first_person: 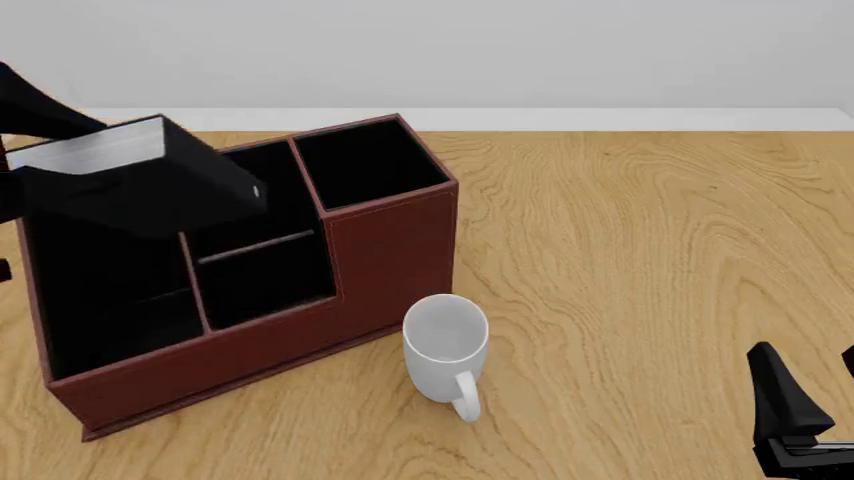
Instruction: Pick up the book and place it in the front compartment of the caddy.
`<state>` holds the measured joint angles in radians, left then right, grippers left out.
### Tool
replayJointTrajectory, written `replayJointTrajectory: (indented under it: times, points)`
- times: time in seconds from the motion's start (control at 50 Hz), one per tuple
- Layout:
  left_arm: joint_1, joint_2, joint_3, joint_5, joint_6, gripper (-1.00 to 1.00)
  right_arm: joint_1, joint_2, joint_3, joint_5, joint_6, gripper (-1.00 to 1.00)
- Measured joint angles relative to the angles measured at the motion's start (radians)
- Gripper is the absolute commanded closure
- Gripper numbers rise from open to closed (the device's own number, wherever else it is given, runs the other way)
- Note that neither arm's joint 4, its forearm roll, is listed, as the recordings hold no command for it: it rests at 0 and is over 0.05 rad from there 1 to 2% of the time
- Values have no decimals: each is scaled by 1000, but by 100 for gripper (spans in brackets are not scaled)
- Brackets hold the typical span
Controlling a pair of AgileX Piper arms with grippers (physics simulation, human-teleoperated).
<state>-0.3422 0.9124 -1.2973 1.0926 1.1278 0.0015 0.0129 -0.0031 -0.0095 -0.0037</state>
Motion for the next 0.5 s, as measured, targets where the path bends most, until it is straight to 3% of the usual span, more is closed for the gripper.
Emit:
replayJointTrajectory:
  times: [0.5]
  points:
    - [69,170,-203,57,28,100,0,0,0,0,0,-100]
